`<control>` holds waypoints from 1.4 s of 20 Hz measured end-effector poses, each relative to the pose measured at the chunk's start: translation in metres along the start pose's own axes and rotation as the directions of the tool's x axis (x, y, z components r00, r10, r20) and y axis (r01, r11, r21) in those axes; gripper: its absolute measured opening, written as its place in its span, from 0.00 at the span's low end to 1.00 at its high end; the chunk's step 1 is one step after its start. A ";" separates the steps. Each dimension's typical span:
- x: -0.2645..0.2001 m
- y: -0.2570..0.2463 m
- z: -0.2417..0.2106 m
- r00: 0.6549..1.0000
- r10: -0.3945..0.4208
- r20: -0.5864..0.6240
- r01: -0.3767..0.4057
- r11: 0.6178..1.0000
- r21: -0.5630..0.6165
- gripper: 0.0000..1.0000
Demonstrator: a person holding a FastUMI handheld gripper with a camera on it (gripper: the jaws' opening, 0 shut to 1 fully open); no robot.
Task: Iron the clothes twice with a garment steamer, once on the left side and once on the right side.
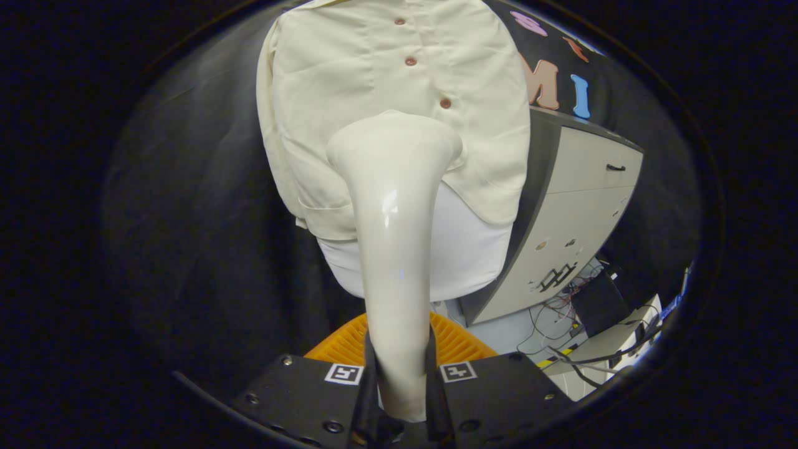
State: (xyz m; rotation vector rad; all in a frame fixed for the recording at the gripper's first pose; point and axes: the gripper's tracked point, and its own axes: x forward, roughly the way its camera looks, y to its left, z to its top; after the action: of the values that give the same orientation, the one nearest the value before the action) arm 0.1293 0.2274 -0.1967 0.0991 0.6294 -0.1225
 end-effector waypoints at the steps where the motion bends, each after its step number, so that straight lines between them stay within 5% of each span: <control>1: -0.008 -0.005 0.006 1.000 -0.008 0.015 0.008 1.000 0.009 0.31; 12: -0.095 -0.029 0.134 0.940 -0.032 0.340 0.029 0.999 0.013 0.30; 28: -0.077 -0.038 0.294 0.861 0.060 0.504 -0.053 0.998 -0.029 0.30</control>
State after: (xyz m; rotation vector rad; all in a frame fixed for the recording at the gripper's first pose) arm 0.2323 0.1587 0.0833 0.0670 0.0988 -0.0819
